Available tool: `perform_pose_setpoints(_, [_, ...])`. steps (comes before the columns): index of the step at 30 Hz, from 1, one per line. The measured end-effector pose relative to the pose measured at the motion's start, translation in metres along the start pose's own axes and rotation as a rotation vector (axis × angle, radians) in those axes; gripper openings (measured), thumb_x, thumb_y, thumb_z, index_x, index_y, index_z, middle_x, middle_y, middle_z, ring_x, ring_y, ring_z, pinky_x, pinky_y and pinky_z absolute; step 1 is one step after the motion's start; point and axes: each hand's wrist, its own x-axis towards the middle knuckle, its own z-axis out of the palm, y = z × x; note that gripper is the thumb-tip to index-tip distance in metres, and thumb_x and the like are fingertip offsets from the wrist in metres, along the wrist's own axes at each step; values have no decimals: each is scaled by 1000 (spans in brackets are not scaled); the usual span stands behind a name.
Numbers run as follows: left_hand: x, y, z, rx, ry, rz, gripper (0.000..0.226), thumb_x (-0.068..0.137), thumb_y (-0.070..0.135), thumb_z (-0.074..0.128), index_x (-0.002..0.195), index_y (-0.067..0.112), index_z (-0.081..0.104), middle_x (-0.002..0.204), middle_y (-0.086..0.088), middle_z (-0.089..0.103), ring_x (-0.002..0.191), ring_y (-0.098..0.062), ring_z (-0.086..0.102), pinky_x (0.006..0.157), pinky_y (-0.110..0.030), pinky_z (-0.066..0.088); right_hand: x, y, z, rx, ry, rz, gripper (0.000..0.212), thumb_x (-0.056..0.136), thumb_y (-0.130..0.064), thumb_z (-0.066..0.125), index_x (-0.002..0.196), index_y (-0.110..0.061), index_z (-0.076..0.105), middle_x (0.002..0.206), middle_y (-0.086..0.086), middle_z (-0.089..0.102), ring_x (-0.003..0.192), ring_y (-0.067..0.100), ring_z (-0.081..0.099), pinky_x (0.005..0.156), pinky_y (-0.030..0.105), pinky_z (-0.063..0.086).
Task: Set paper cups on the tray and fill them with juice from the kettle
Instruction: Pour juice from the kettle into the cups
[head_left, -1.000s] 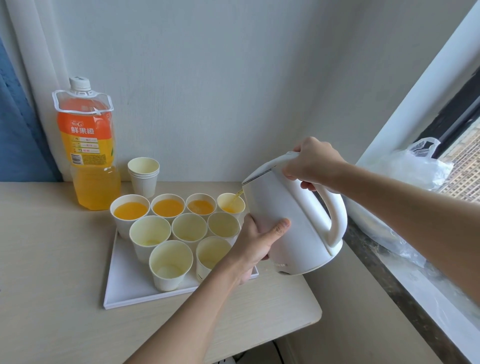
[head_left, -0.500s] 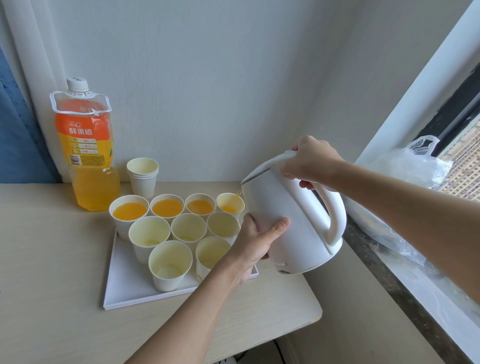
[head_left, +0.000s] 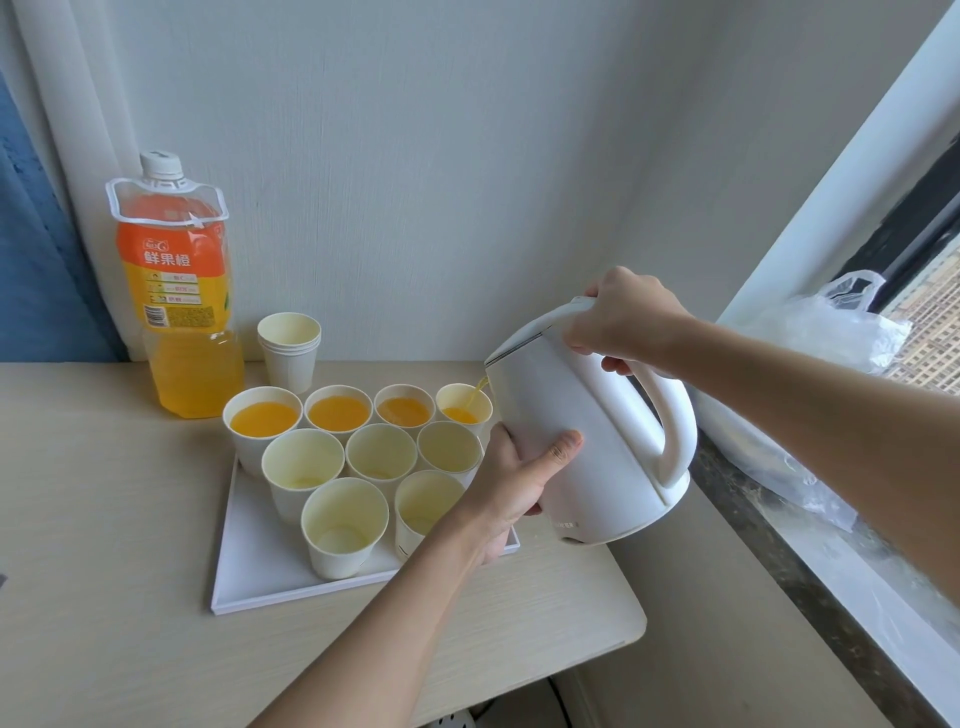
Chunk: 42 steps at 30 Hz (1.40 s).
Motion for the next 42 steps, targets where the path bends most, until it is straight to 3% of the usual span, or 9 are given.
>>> perform_pose_setpoints(12, [2,-2,-1,8,2,4,79,72,54,81,135,20,49,126,3,72,109,-14,72,75,-35,59,0,-2,0,-20,-1,-16,23,75,-10,57,93,-3,68,67,11,64,48,23,61,47,25,54])
perform_pose_setpoints(18, [1,0,-2,-10,3,-3,69,84,46,83,136,17,48,127,0,71,104,-13,72,64,-26,56,0,-3,0,-14,2,-23,25,75,-10,57,97,-4,68,68,11,64,49,23,61,49,26,55])
perform_pose_setpoints(22, [2,1,-1,-4,13,2,78,72,53,81,134,19,49,127,1,72,105,-14,72,68,-30,56,1,-4,1,-21,10,-28,26,75,-10,57,97,-3,68,69,12,65,49,23,62,51,29,57])
perform_pose_setpoints(31, [3,1,-1,-2,4,-1,78,71,53,80,135,21,49,127,3,72,111,-17,72,79,-37,59,1,-5,1,-41,17,-32,29,76,-11,54,100,-4,69,67,12,66,49,24,62,52,30,58])
perform_pose_setpoints(42, [6,-4,-2,-11,-2,-1,85,66,59,83,135,22,49,127,3,72,114,-20,72,78,-38,58,0,-7,2,-80,32,-35,26,77,-12,53,96,-5,69,67,11,67,47,23,62,55,31,60])
